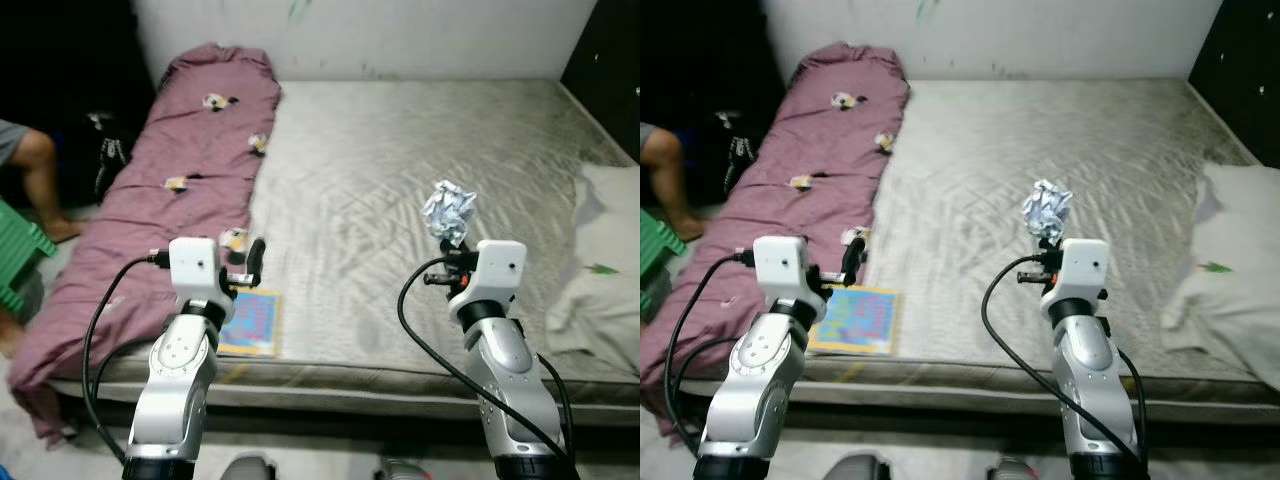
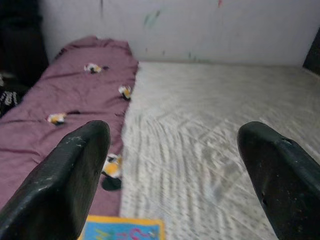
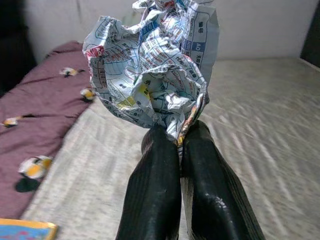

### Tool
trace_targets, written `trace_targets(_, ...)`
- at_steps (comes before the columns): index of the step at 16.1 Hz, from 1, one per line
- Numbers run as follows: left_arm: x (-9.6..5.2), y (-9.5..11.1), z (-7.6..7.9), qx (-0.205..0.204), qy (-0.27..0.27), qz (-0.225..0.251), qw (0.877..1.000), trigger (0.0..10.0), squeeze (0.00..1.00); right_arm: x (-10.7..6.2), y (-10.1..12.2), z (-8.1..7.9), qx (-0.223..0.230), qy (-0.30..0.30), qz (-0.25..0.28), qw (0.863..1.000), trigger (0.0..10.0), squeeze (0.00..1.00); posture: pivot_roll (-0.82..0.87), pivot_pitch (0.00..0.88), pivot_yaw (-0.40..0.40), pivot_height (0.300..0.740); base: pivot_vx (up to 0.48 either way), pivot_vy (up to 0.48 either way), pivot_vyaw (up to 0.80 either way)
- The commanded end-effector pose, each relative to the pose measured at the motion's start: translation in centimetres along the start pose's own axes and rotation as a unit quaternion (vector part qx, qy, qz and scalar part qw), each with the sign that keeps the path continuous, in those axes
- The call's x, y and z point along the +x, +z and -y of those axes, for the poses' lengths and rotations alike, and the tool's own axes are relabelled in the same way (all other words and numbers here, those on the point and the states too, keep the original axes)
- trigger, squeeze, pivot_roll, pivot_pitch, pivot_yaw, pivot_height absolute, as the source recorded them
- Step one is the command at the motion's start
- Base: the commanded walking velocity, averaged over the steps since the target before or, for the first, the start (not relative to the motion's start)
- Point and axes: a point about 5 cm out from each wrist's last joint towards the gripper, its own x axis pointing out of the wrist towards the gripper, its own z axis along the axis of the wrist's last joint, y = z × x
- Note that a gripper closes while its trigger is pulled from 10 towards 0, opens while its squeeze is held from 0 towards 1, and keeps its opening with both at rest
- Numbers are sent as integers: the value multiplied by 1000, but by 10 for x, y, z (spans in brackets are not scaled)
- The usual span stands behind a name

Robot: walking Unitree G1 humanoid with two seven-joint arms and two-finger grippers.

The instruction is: Clean up the room

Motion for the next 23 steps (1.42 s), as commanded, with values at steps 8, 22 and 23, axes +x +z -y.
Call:
trace_targets(8,-5,-2,-7,9,12,-5,1000,10000,0,1,-2,-12,3,25,-4,1000,10000,0,-11,0,25,740,0,240,-155)
trace_targets(22,-6,-3,-3,5,-4,-5,1000,10000,0,1,-5,-13,5,34,-12,999,10000,0,-8,0,17,740,0,0,-267)
trace_targets(23,-7,-3,-2,4,-9,-4,1000,10000,0,1,-5,-12,4,35,-12,999,10000,0,-8,0,16,740,0,0,0)
